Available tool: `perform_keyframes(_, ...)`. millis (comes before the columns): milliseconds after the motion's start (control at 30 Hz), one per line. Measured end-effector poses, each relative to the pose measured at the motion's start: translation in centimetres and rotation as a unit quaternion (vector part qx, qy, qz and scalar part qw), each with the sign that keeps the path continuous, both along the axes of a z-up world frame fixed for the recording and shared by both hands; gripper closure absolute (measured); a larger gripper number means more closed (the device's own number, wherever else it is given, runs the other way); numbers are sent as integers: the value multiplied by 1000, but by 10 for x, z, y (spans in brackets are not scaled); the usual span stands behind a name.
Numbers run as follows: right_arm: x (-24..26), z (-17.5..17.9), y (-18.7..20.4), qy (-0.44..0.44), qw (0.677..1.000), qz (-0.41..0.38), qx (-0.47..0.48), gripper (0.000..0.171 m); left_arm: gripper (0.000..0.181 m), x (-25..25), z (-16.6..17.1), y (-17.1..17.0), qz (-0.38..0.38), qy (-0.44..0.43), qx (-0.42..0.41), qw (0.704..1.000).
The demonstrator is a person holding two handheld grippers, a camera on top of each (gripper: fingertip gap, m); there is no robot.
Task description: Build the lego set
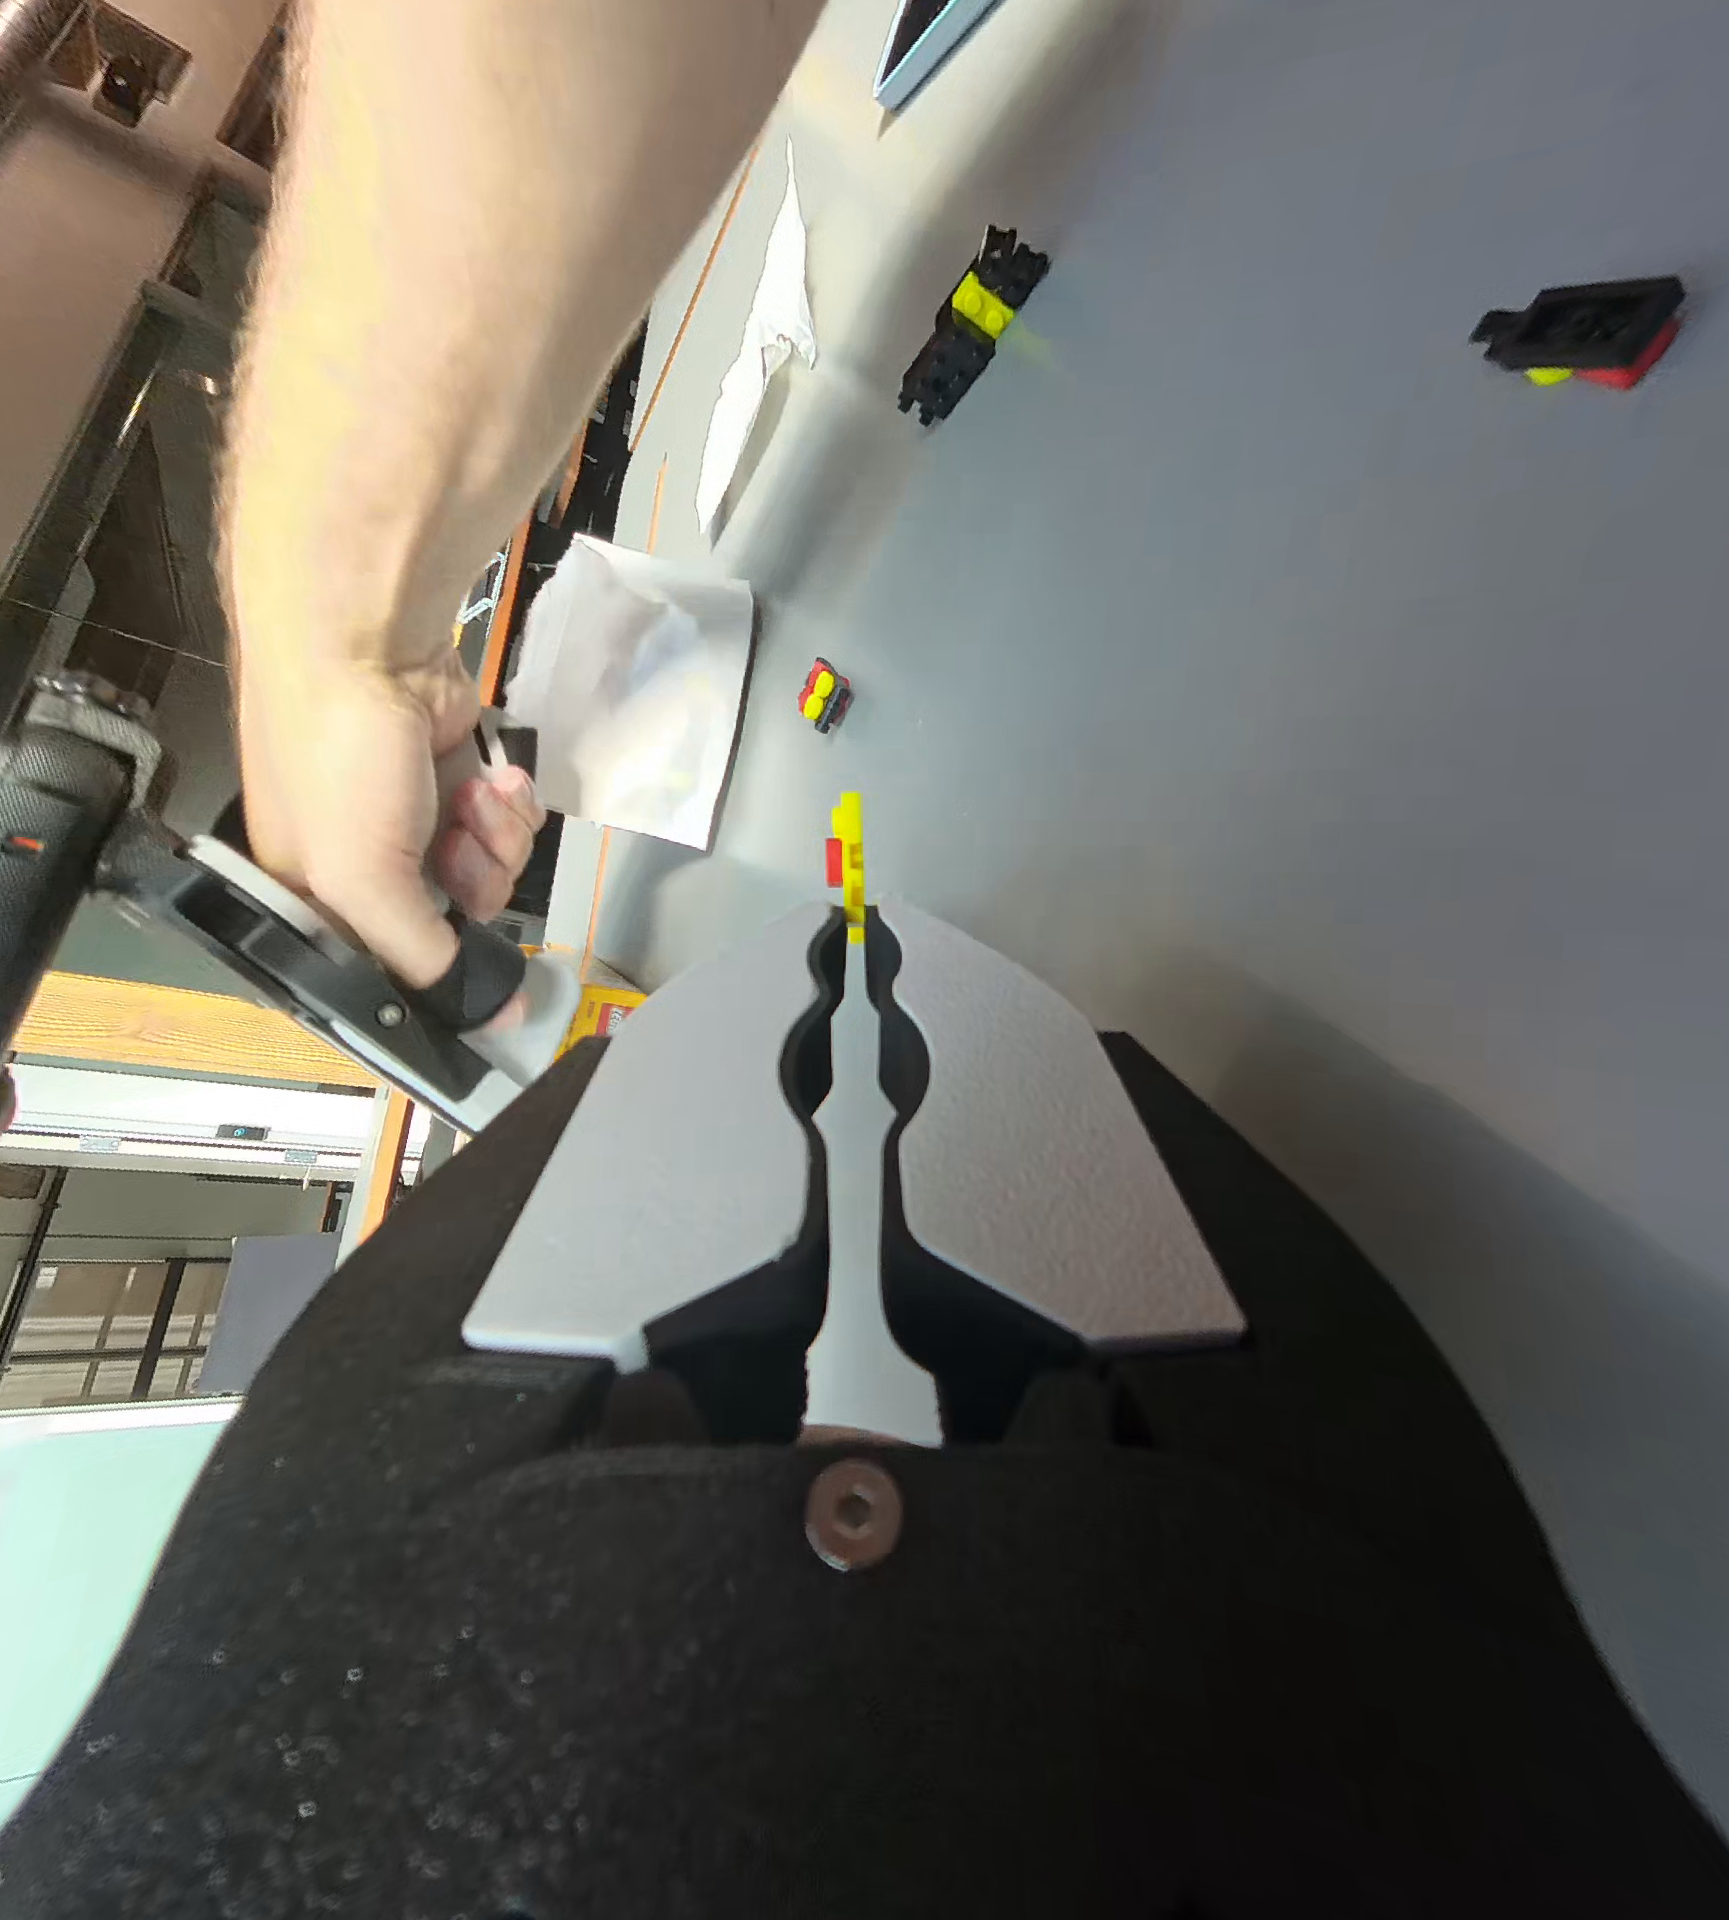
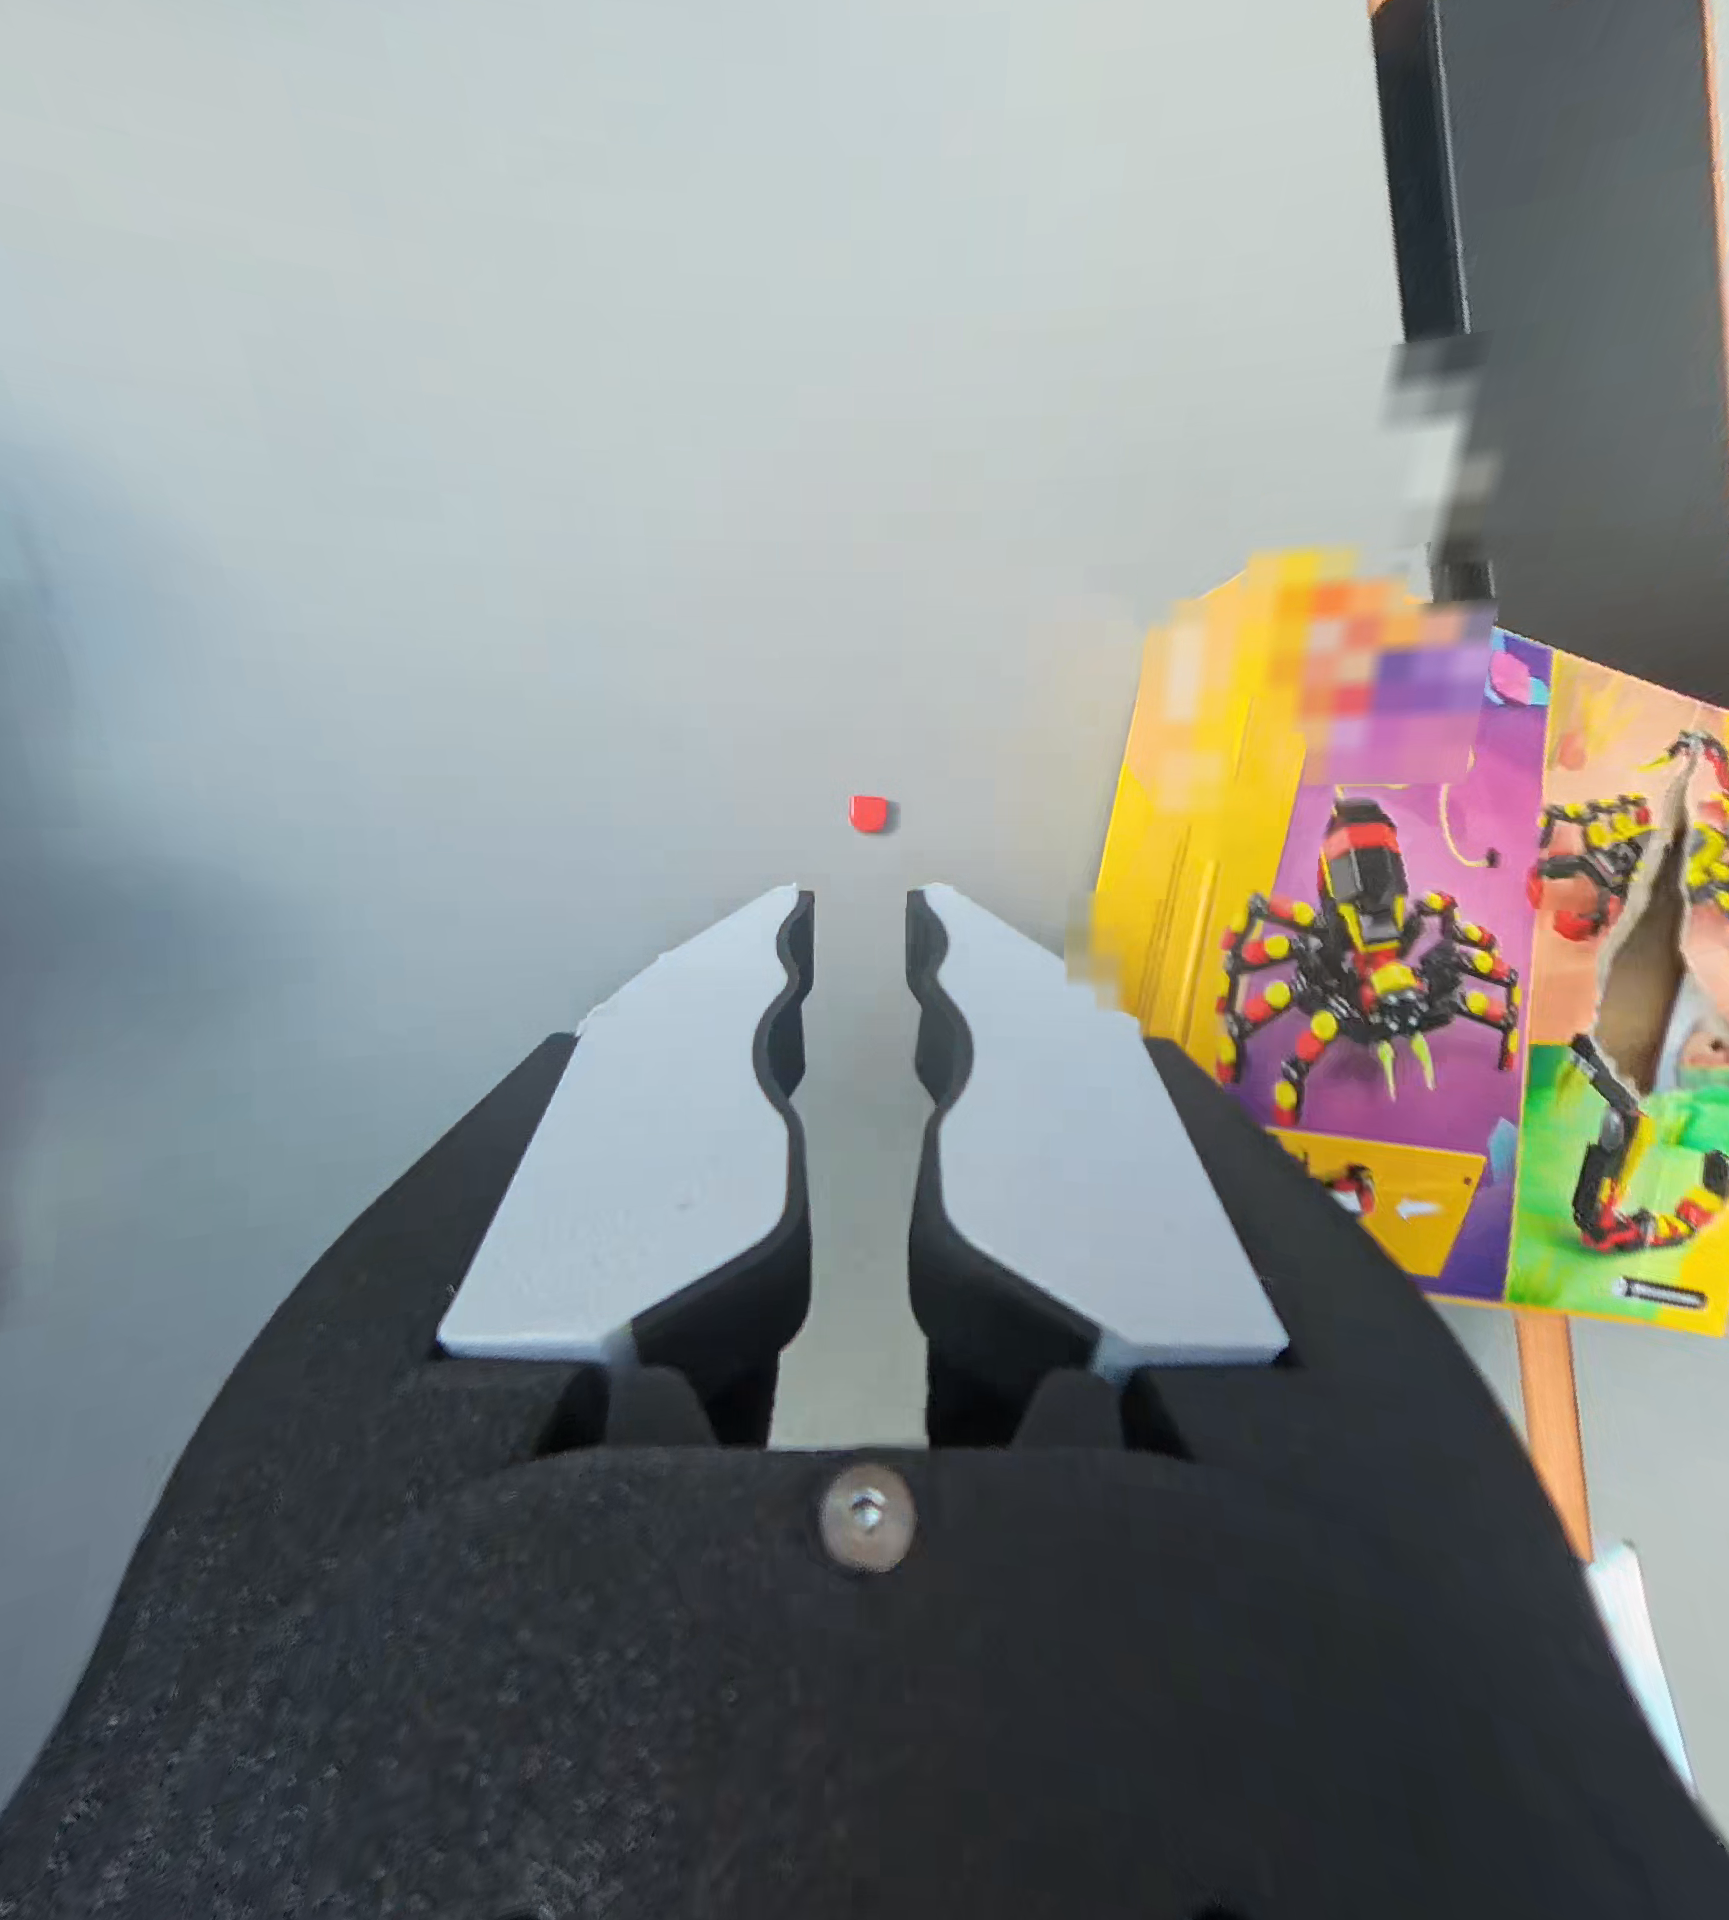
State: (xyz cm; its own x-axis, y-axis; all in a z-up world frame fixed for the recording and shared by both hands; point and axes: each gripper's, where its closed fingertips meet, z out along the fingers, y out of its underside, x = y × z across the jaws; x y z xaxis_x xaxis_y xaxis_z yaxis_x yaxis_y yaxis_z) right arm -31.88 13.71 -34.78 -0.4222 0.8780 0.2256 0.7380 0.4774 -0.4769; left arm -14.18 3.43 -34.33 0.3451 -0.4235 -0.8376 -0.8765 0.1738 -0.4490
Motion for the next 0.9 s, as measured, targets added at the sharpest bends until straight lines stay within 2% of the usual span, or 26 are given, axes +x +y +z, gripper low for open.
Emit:
perform_keyframes(200,-17,-37,5,-79,996,24,18,155,179,0,-1,2,1,-8,-5,1000)
perform_keyframes(300,-23,-37,2,-84,996,22,2,155,179,1,-2,3,0,-9,-9,1000)
perform_keyframes(400,-22,-39,-2,-101,994,22,-27,163,179,3,-2,2,-3,-10,-9,1000)
perform_keyframes(567,-26,-38,-2,-116,993,13,-28,163,179,4,-4,2,-4,-8,-12,1000)
perform_keyframes(633,-20,-26,-7,-118,992,17,-33,163,179,3,-4,2,-3,-8,-12,1000)
perform_keyframes(700,-6,7,-1,-88,996,10,-30,163,179,2,-3,1,-1,-10,-10,1000)
perform_keyframes(800,44,62,34,-54,998,-32,-16,163,179,1,-1,1,1,-13,-7,1000)
perform_keyframes(900,113,83,76,-71,993,-94,-8,164,179,2,1,1,3,-15,1,1000)
